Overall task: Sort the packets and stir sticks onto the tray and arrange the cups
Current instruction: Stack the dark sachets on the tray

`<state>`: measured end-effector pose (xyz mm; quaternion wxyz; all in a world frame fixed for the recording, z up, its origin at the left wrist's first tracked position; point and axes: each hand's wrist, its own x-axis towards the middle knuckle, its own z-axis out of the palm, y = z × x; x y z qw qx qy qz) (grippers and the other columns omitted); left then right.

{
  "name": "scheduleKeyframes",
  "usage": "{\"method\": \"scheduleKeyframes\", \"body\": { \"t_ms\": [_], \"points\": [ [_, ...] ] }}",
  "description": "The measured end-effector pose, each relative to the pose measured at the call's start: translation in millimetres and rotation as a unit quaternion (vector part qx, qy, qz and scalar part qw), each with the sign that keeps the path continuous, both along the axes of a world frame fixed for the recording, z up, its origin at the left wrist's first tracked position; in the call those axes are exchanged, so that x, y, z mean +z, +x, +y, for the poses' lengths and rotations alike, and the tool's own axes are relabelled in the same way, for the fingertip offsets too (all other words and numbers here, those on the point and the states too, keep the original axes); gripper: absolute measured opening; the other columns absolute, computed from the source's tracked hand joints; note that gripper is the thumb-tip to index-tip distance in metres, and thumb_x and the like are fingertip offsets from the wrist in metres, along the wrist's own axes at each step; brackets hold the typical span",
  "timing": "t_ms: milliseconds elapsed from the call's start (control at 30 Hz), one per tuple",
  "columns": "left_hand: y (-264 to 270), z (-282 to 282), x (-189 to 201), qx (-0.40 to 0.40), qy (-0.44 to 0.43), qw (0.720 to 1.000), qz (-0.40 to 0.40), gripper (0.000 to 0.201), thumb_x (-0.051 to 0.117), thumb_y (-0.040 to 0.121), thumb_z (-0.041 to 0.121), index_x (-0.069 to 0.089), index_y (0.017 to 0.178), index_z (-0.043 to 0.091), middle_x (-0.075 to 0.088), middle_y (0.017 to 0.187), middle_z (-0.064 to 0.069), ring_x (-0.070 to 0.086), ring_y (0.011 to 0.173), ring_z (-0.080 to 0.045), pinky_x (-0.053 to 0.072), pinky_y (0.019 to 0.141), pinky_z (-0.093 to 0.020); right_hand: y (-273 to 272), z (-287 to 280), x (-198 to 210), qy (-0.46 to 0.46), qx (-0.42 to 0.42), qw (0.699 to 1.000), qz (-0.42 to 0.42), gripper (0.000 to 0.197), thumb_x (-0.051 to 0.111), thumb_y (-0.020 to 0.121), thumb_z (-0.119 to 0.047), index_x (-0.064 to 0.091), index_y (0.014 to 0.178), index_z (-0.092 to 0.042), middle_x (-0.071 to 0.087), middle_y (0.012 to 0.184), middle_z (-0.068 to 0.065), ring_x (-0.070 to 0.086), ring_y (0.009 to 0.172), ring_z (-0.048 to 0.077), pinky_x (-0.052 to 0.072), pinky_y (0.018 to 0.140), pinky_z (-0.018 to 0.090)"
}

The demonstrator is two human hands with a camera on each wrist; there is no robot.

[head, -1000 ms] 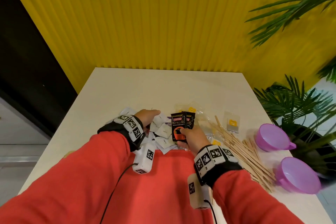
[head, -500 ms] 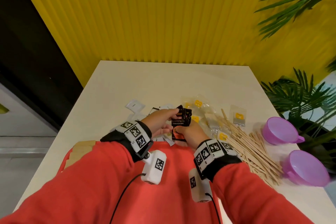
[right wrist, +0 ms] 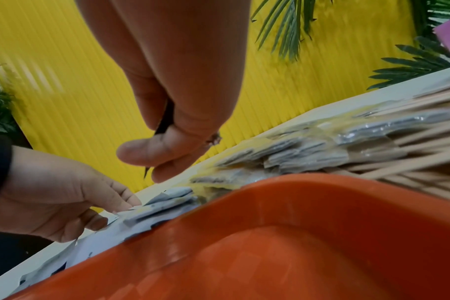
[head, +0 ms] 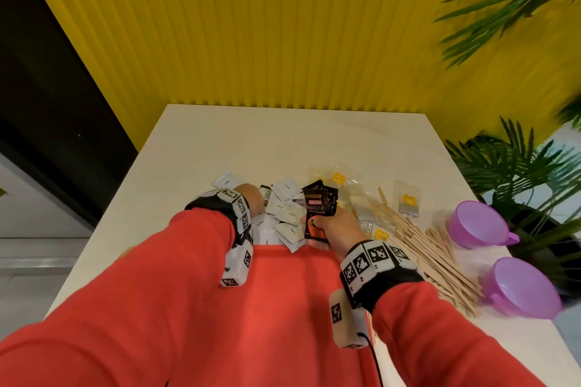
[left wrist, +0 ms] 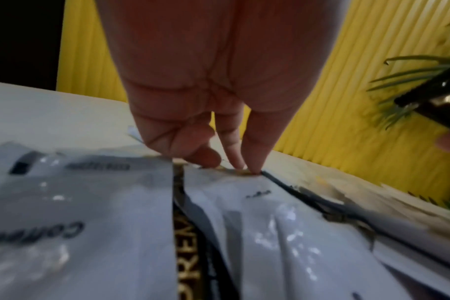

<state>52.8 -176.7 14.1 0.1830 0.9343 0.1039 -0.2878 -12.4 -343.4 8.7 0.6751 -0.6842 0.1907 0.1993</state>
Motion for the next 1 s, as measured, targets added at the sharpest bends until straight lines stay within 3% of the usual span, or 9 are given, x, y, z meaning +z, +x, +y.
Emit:
{"method": "scheduleKeyframes", "body": {
  "t_ms": [67, 167, 233, 300, 367, 667, 800, 900, 1000],
  "points": [
    [5.8, -1.1, -6.1, 0.007, 0.007, 1.000, -0.014, 0.027, 0.055, 0.090, 0.018, 0.060, 0.115, 0.006, 0.061, 0.119, -0.010, 0.048, 0.090, -0.020, 0.041, 0.082, -0.027, 0.4, 0.0, 0.0, -0.001, 0.003, 1.000, 0.001, 0.031, 0.042, 0.091, 0.004, 0.052, 0.118, -0.007, 0.062, 0.083, -0.001, 0.057, 0.074, 0.014, 0.052, 0.054, 0.024],
    [6.5, -6.1, -1.8, 0.032, 0.001, 0.999, -0.018, 0.046, 0.062, 0.086, 0.017, 0.045, 0.128, 0.004, 0.054, 0.126, -0.013, 0.053, 0.106, -0.025, 0.042, 0.088, -0.030, -0.1, -1.3, -2.6, 0.002, 0.003, 1.000, 0.005, 0.029, 0.042, 0.091, 0.003, 0.052, 0.115, -0.010, 0.062, 0.083, -0.001, 0.057, 0.075, 0.014, 0.051, 0.053, 0.024],
    [6.5, -7.3, 0.3, 0.050, 0.006, 0.999, -0.006, 0.040, 0.066, 0.082, 0.012, 0.050, 0.117, 0.004, 0.056, 0.118, -0.013, 0.054, 0.105, -0.026, 0.044, 0.090, -0.031, -1.1, -3.3, -3.7, 0.001, 0.002, 1.000, 0.007, 0.027, 0.042, 0.091, 0.003, 0.053, 0.112, -0.012, 0.062, 0.084, 0.001, 0.056, 0.074, 0.014, 0.050, 0.049, 0.022],
    [7.4, -8.4, 2.8, 0.053, -0.006, 0.999, 0.004, 0.013, 0.067, 0.080, 0.014, 0.055, 0.081, 0.009, 0.058, 0.089, -0.007, 0.052, 0.087, -0.022, 0.047, 0.074, -0.024, -1.5, -6.2, -4.8, -0.003, -0.002, 1.000, 0.008, 0.027, 0.043, 0.090, 0.003, 0.054, 0.110, -0.012, 0.059, 0.080, 0.002, 0.054, 0.069, 0.013, 0.049, 0.047, 0.021],
    [13.5, -5.5, -0.6, 0.045, -0.007, 0.999, 0.017, 0.024, 0.064, 0.083, 0.020, 0.052, 0.065, 0.011, 0.052, 0.067, -0.002, 0.053, 0.071, -0.019, 0.040, 0.054, -0.021, -1.9, -8.7, -5.3, -0.009, -0.008, 1.000, 0.011, 0.026, 0.043, 0.090, 0.003, 0.053, 0.108, -0.012, 0.056, 0.072, -0.001, 0.052, 0.064, 0.011, 0.049, 0.048, 0.021],
    [4.0, 17.2, 18.0, 0.066, -0.087, 0.994, -0.032, 0.036, 0.051, 0.093, 0.008, 0.039, 0.060, 0.015, 0.043, 0.068, 0.000, 0.039, 0.056, -0.005, 0.031, 0.030, -0.005, -6.2, -3.8, 0.3, -0.007, -0.005, 1.000, 0.026, 0.034, 0.042, 0.089, 0.004, 0.054, 0.120, -0.004, 0.058, 0.072, -0.001, 0.052, 0.063, 0.011, 0.047, 0.044, 0.019],
    [0.8, 28.5, 18.6, 0.125, -0.182, 0.972, -0.079, 0.033, 0.053, 0.093, 0.011, 0.041, 0.062, 0.017, 0.042, 0.065, 0.003, 0.040, 0.056, -0.007, 0.039, 0.045, -0.015, -9.9, -0.5, 3.9, 0.000, -0.007, 1.000, 0.021, 0.028, 0.042, 0.089, 0.004, 0.055, 0.111, -0.007, 0.059, 0.077, -0.001, 0.054, 0.068, 0.012, 0.046, 0.053, 0.023],
    [-8.1, 30.9, 19.4, 0.134, -0.260, 0.949, -0.119, 0.028, 0.058, 0.090, 0.014, 0.048, 0.064, 0.016, 0.046, 0.062, -0.001, 0.040, 0.052, -0.013, 0.032, 0.048, -0.022, -12.1, 2.8, 7.9, 0.011, -0.007, 1.000, 0.018, 0.016, 0.042, 0.090, 0.001, 0.055, 0.091, -0.009, 0.057, 0.077, 0.003, 0.054, 0.068, 0.015, 0.046, 0.055, 0.025],
    [-22.0, 24.9, 24.6, 0.128, -0.345, 0.915, -0.167, 0.028, 0.060, 0.083, -0.004, 0.057, 0.065, 0.017, 0.054, 0.068, 0.003, 0.044, 0.055, -0.009, 0.035, 0.052, -0.016, -13.7, 5.6, 12.3, 0.037, -0.030, 0.999, 0.020, 0.013, 0.044, 0.095, -0.009, 0.054, 0.086, -0.010, 0.057, 0.076, 0.004, 0.056, 0.067, 0.016, 0.047, 0.056, 0.026]
  ]
}}
